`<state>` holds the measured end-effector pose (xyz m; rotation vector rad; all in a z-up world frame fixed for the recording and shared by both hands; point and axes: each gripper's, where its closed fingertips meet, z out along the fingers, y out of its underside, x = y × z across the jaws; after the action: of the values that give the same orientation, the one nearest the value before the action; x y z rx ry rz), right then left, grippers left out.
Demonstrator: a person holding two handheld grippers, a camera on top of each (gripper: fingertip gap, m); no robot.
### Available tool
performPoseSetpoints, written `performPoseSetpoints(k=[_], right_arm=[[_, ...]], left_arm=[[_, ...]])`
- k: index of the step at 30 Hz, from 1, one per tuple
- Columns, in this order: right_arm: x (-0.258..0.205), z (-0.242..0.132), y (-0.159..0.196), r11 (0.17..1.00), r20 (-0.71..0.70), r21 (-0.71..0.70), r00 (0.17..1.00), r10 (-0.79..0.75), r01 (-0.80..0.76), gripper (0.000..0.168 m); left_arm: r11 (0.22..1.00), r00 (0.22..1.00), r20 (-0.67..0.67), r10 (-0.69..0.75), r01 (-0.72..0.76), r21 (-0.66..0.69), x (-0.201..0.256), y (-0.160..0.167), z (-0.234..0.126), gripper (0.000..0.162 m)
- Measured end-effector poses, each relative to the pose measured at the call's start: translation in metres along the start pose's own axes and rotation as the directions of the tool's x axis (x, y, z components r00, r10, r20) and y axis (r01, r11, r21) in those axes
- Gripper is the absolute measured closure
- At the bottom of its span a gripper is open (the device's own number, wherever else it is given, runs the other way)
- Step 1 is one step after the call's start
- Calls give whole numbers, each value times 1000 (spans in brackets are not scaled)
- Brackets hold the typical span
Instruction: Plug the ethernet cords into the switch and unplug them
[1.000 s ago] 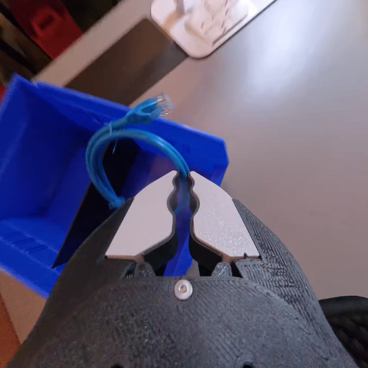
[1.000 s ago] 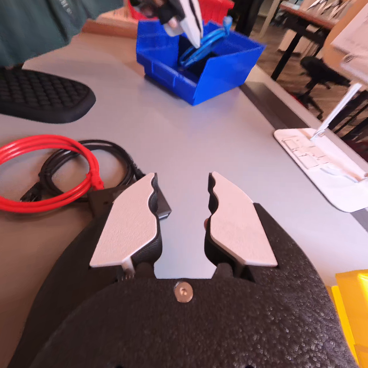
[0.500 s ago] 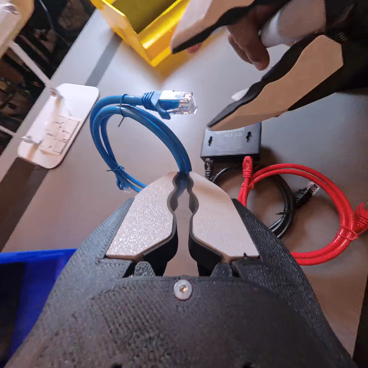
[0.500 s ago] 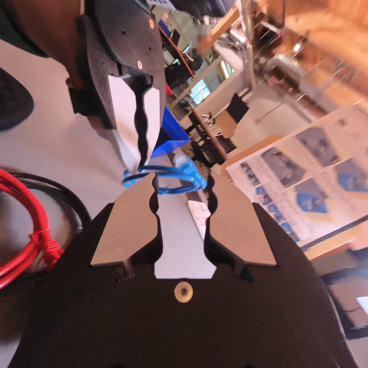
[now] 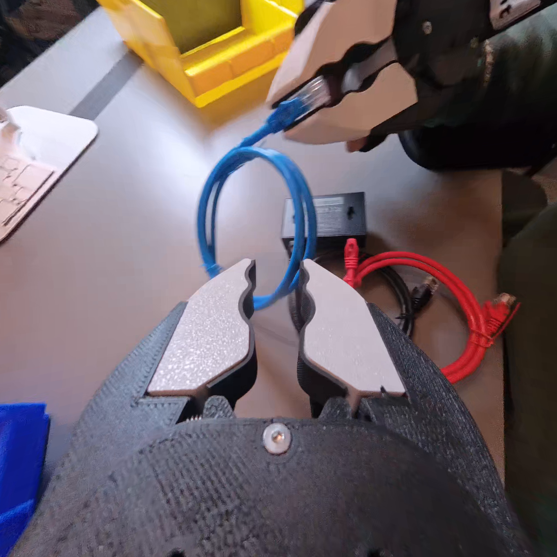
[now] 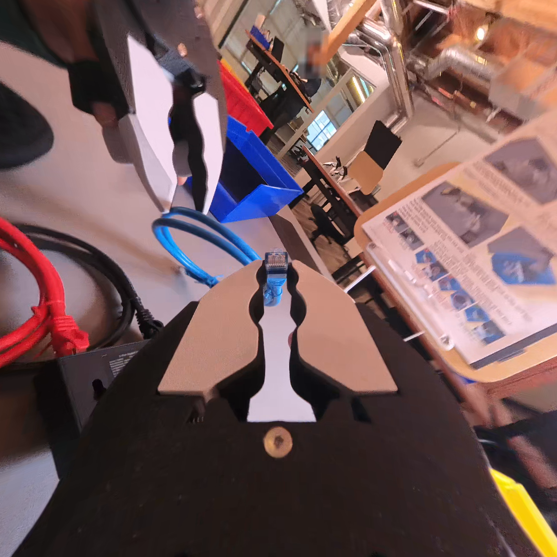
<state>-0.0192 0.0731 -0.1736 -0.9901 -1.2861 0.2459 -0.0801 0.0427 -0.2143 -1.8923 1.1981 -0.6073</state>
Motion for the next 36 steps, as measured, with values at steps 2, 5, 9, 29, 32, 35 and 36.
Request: performPoseSetpoints(k=[2, 5, 9, 29, 32, 35, 36], right_arm=[[11, -1, 9, 991, 1, 5, 991, 132, -132, 155], [19, -2, 16, 924, 63, 28, 923, 379, -381, 156], [14, -1, 10, 792, 208, 62, 784, 585, -607, 156], [-73, -7, -31, 525, 619, -326, 243, 747, -786, 154], [-71, -9, -29, 479, 620, -371, 171, 765, -796, 155], [-68, -7, -21, 404, 593, -388, 111, 797, -829, 155], [-68, -7, -20, 408, 587, -382, 123, 800, -829, 155]], left_arm=[[998, 996, 72, -57, 54, 37, -28, 6, -10, 134], [987, 987, 110, -120, 107, 121, -56, 10, -17, 134], [935, 974, -16, -226, 221, 277, -57, -11, -21, 134], [998, 905, -424, 40, -12, 68, 62, -7, 30, 152], [996, 916, -400, 28, 8, 88, 61, -8, 32, 151], [991, 931, -365, -32, 78, 112, 55, -10, 34, 153], [990, 932, -359, -54, 96, 100, 55, -8, 35, 153]])
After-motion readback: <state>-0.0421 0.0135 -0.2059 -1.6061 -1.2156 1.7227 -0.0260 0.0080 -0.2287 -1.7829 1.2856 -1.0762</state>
